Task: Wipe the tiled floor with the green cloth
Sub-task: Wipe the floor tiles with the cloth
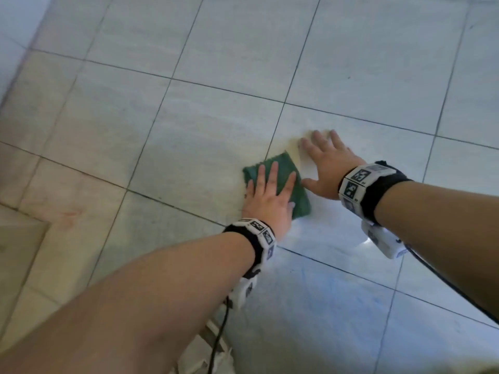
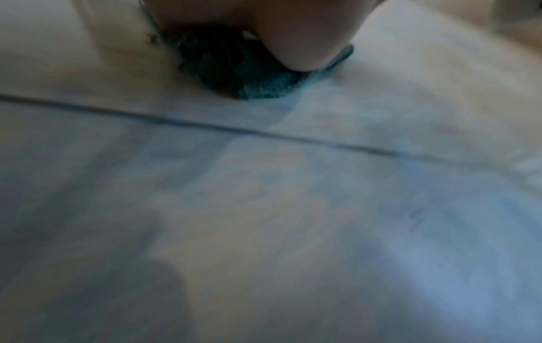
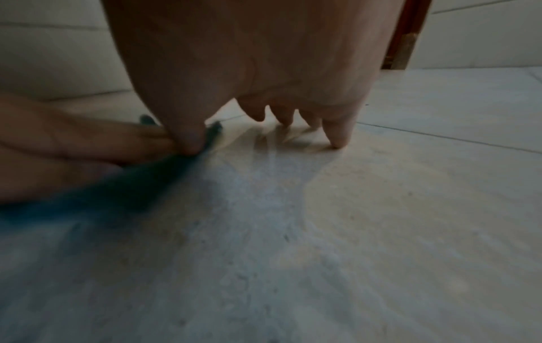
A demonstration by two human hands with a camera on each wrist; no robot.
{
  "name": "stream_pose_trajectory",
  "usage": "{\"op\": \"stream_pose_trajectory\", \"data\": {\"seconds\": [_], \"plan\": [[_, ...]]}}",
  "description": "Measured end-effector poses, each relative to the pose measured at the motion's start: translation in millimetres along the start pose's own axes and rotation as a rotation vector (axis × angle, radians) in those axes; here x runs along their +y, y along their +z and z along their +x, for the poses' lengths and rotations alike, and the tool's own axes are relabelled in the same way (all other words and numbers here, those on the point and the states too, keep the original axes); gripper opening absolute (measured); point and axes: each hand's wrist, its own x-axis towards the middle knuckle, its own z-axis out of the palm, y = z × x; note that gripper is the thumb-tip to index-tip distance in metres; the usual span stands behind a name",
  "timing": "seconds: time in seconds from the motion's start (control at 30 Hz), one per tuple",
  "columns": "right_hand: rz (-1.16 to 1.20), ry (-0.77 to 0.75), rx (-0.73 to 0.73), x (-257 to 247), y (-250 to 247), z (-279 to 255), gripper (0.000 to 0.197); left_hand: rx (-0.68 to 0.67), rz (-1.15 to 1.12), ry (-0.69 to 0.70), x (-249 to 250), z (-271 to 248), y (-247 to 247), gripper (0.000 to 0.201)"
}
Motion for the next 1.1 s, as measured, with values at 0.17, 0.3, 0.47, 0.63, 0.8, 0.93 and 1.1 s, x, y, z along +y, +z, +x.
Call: {"op": "stream_pose_trajectory", "data": {"seconds": [0.17,0.3,0.47,0.63,0.8,0.93,1.1], "plan": [[0.007,0.082,0.135,6,6,-24,0.075,0.066,-0.290,0.090,35,42,-42,0.067],[-0.041,-0.075,0.121,-14,19,-32,0.069,0.227,-0.276,0.011,-15,46,-72,0.080],[-0.022,-0.057,0.058,-35,37,-7,0.065,0.147,-0.215,-0.023,-37,42,-64,0.084],[-0.025,-0.037,0.111,-43,15,41,0.065,0.138,-0.220,-0.039,-32,45,-47,0.089],[0.018,0.079,0.183,-3,1,57,0.065,0.062,-0.038,-0.007,-15,47,-38,0.097],[0.039,0.383,0.242,74,20,10,0.066,0.010,-0.042,-0.038,-12,48,-44,0.095],[0.246,0.680,0.195,95,19,-23,0.066,0.017,-0.048,-0.030,-13,48,-44,0.095]]}}
